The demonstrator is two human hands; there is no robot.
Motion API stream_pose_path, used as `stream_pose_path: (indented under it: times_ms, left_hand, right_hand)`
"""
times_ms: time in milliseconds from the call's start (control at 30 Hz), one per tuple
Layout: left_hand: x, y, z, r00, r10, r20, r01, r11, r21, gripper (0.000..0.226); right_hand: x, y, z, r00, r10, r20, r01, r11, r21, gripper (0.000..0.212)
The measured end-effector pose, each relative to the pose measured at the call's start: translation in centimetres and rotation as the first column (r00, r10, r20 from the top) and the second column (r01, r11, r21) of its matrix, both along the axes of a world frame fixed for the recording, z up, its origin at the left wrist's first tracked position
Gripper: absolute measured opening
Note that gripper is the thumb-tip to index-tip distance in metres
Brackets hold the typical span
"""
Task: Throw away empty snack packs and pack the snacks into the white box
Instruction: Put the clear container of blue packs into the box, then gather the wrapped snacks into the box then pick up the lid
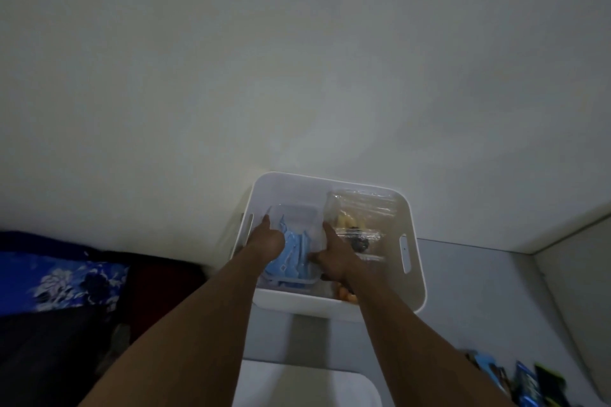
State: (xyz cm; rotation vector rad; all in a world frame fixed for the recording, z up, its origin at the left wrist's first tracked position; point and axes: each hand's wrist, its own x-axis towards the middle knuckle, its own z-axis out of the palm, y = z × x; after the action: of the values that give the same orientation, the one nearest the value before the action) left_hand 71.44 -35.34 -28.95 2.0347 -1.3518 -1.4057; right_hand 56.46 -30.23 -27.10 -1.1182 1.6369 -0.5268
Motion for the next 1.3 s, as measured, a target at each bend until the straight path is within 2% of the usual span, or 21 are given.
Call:
stream_pose_path:
  times_ms: [67,200,267,367,600,767,900,1133,1300]
  left_hand:
    - [-0.1,0.3,0.1,1.000,-0.001,-0.024,0.000,1.000,-0.022,0.072]
    - [-0.5,1.4,2.5,0.986,-0.094,0.139,0.106,0.990,-0.088,0.070]
    - [-1.0,2.1,4.5,0.965,-0.156,0.213,0.184,0.976,-0.119,0.064]
    - [-2.0,3.3,7.4,0.923,-0.195,0.333,0.267,0.946,-0.184,0.064]
    - [-5.0,8.7,12.7,0.864,-0.278,0.420,0.425,0.849,-0.314,0.067]
    - [-9.4,14.3,14.7,0.831,-0.312,0.461,0.494,0.795,-0.352,0.063]
    - [-14.2,18.5,14.1,0.831,-0.318,0.456,0.512,0.756,-0.408,0.063]
    - [-20.7,24.7,8.4,0.793,-0.378,0.479,0.592,0.664,-0.457,0.060]
    - [-23.7,27.7,2.4,0.753,-0.459,0.472,0.637,0.688,-0.347,0.060]
  right_hand:
    - [-0.1,0.1,0.7,0.999,0.005,-0.048,-0.007,0.999,-0.034,0.060]
    - [-0.5,0.1,2.9,0.974,0.093,-0.208,-0.106,0.993,-0.049,0.054]
    - [-0.6,0.2,4.3,0.943,0.133,-0.304,-0.154,0.987,-0.045,0.060]
    - [-1.2,1.4,6.7,0.900,0.163,-0.405,-0.215,0.973,-0.087,0.056]
    - [-6.0,7.1,11.9,0.755,0.190,-0.628,-0.347,0.928,-0.136,0.053]
    - [-12.0,12.8,14.1,0.704,0.151,-0.694,-0.349,0.925,-0.153,0.055]
    - [-17.3,17.4,13.3,0.700,0.159,-0.696,-0.331,0.936,-0.120,0.063]
    - [-25.2,23.5,8.4,0.721,0.187,-0.668,-0.275,0.961,-0.027,0.073]
    - [-28.4,26.8,2.5,0.767,0.208,-0.607,-0.241,0.970,0.028,0.073]
